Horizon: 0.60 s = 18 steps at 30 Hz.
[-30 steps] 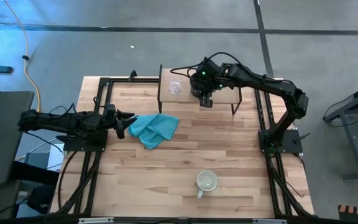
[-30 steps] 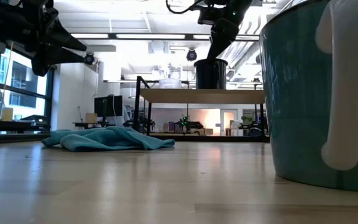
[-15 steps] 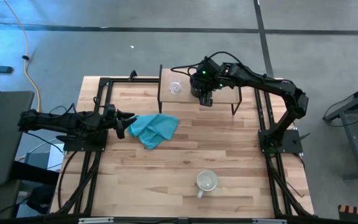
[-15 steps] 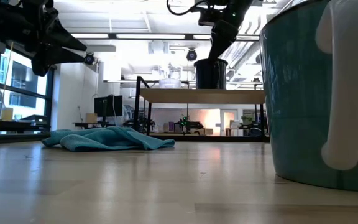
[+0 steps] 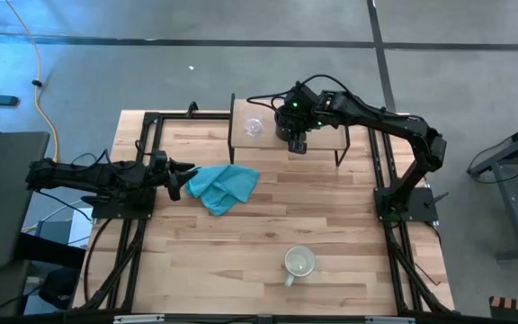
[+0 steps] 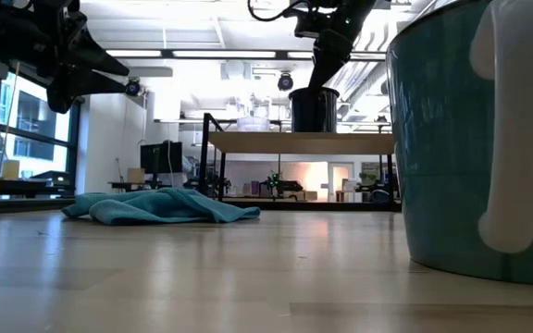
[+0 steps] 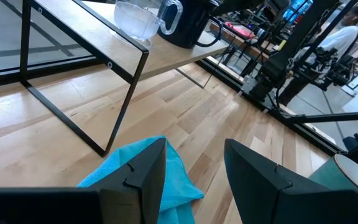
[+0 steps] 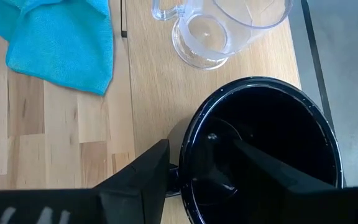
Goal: Stack small to large cups/mugs on shelf
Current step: Put the dark blue mug on the shelf
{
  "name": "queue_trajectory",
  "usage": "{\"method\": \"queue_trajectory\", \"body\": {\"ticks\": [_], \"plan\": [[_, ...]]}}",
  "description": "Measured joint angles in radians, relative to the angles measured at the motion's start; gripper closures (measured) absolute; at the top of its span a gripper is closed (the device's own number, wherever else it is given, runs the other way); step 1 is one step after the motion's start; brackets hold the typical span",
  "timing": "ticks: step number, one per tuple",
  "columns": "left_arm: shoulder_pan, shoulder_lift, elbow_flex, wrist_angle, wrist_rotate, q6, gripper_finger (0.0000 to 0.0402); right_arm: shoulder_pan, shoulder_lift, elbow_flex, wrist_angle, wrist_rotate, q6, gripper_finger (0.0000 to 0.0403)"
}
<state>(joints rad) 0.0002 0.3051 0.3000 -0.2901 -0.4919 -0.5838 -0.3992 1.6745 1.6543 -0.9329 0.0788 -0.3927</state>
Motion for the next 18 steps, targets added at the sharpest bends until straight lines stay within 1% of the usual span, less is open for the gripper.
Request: {"method": "queue_trajectory", "body": {"ticks": [6,18], "plan": [[0.0,0.0,0.0,0.0,0.0,0.0,0.025,0.0,0.0,0.0,0.003,0.023,0.011,0.0242],[0.0,0.0,0.0,0.0,0.0,0.0,0.025,0.0,0.0,0.0,0.018,0.024,0.008,0.0242]]}}
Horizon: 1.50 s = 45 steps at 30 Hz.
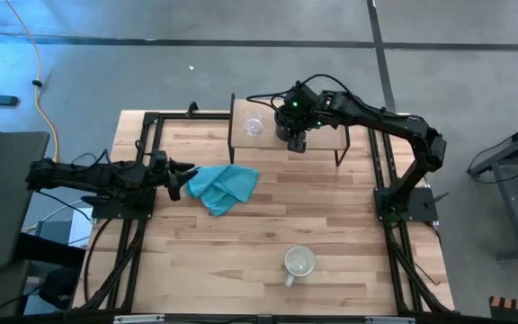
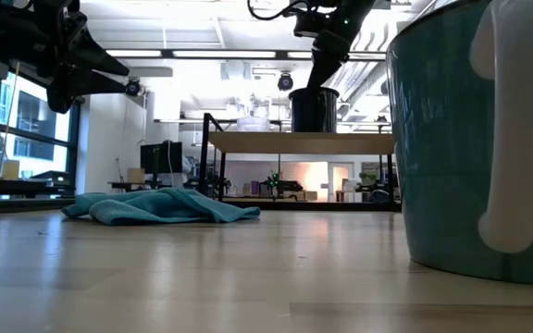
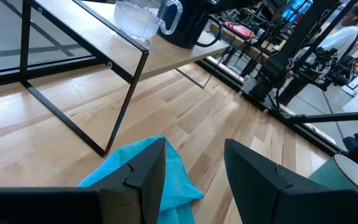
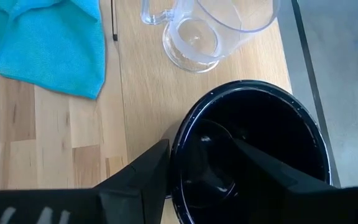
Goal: Stack small to large cups/mugs on shelf
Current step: Put the dark blue mug on the shelf, then put the light blue mug on the shelf
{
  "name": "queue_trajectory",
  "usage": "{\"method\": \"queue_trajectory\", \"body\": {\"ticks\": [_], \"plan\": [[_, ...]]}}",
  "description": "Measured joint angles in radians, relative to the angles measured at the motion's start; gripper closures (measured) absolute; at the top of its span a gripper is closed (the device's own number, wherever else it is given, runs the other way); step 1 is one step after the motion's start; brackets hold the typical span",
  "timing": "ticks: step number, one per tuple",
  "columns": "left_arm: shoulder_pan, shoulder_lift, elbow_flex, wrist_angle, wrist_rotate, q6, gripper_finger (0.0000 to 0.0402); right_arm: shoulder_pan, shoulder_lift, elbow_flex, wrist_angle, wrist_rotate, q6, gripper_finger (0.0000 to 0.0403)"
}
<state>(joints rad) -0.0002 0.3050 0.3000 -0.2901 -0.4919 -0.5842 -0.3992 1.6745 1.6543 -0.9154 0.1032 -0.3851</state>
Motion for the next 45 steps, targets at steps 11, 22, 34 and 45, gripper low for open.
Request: {"method": "queue_trajectory", "body": {"ticks": [11,22,34,45], "plan": [[0.0,0.0,0.0,0.0,0.0,0.0,0.025,0.001,0.0,0.02,-0.025,-0.011,0.003,0.0242],[0.0,0.0,0.0,0.0,0.0,0.0,0.025,0.003,0.0,0.181,-0.076,-0.052,0.003,0.0242],[0.0,0.0,0.0,0.002,0.0,-0.014,0.025,0.003,-0.001,0.362,-0.273,-0.051,0.018,0.0242],[0.0,0.0,0.0,0.002,0.0,-0.053,0.025,0.029,-0.001,0.428,-0.539,-0.095,0.071,0.0242]]}}
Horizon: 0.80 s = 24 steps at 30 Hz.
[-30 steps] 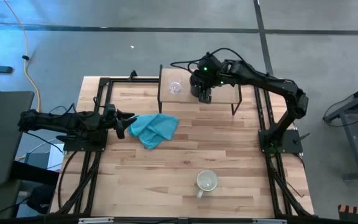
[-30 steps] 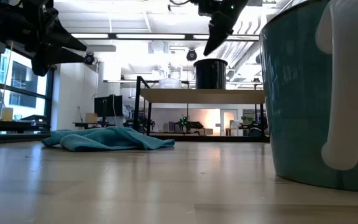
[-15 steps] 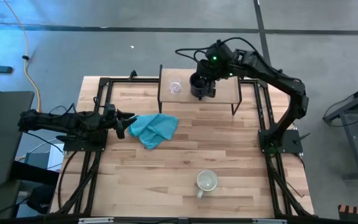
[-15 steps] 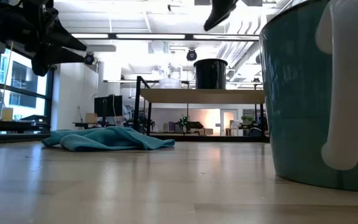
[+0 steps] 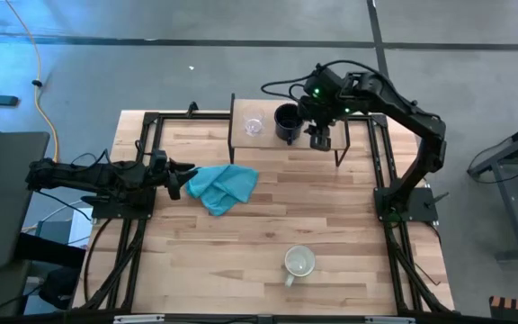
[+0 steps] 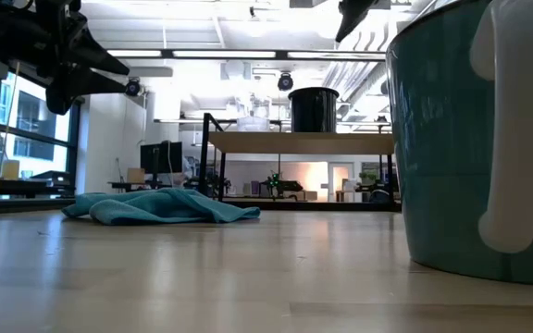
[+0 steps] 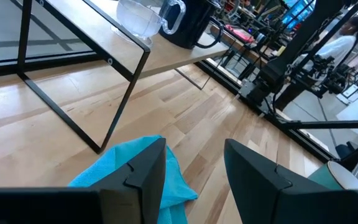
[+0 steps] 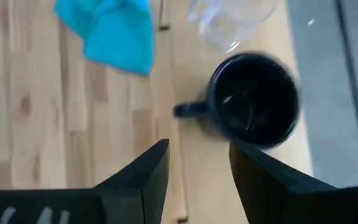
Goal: Stack small to large cups/mugs on shelf
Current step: Put the light blue mug on the shelf
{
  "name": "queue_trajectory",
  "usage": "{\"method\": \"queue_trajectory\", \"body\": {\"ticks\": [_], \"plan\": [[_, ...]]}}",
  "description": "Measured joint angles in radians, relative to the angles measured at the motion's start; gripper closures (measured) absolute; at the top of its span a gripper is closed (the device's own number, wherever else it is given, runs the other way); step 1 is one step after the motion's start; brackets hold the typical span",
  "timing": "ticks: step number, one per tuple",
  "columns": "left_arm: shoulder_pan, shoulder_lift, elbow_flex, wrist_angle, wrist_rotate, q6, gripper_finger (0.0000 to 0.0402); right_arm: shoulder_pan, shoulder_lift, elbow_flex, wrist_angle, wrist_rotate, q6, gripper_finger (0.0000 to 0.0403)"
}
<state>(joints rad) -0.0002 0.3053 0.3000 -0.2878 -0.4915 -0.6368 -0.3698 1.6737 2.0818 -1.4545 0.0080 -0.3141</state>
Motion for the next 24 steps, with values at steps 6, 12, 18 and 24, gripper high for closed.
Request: {"method": "queue_trajectory", "body": {"ticks": [6,12,18,24], "plan": [[0.0,0.0,0.0,0.001,0.0,-0.007,0.025,0.006,0.0,0.0,-0.069,-0.001,0.003,0.0242],[0.0,0.0,0.0,0.001,0.0,-0.016,0.025,0.006,-0.009,0.0,-0.07,-0.008,0.012,0.0242],[0.0,0.0,0.0,0.002,0.0,-0.023,0.025,0.005,-0.05,-0.001,-0.105,-0.02,0.037,0.0242],[0.0,0.0,0.0,0.001,0.0,-0.023,0.025,0.005,-0.136,-0.001,-0.09,-0.02,0.028,0.0242]]}}
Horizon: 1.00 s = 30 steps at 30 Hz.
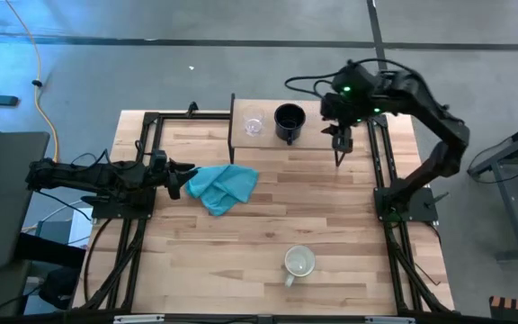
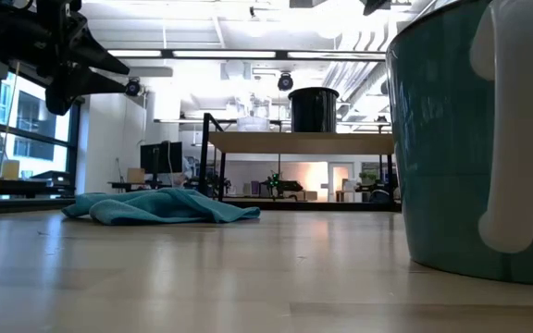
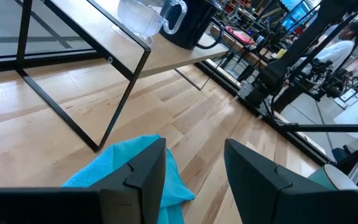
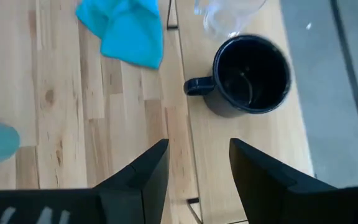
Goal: Stack small to large cups/mugs on shelf
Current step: Put the light blue mug on the shelf
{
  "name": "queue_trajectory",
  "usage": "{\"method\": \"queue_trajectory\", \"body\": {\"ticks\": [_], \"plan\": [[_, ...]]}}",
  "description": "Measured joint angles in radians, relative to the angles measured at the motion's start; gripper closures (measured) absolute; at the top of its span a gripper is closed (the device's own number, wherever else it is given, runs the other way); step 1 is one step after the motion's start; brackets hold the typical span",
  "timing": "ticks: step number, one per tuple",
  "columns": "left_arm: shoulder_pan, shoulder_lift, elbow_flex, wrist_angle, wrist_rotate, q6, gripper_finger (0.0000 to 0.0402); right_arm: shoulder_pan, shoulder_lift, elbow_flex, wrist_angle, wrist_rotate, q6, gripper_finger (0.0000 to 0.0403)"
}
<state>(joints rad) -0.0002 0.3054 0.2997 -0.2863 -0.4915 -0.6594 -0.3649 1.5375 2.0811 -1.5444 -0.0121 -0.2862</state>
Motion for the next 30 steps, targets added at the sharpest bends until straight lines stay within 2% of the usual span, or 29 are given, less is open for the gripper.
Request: {"method": "queue_trajectory", "body": {"ticks": [19,30], "plan": [[0.0,0.0,0.0,0.021,0.0,-0.001,0.025,0.0,-0.268,0.0,0.038,-0.027,0.047,0.0242],[0.0,0.0,0.0,0.051,0.0,0.0,0.025,0.0,-0.364,0.0,0.053,-0.069,0.108,0.0242]]}}
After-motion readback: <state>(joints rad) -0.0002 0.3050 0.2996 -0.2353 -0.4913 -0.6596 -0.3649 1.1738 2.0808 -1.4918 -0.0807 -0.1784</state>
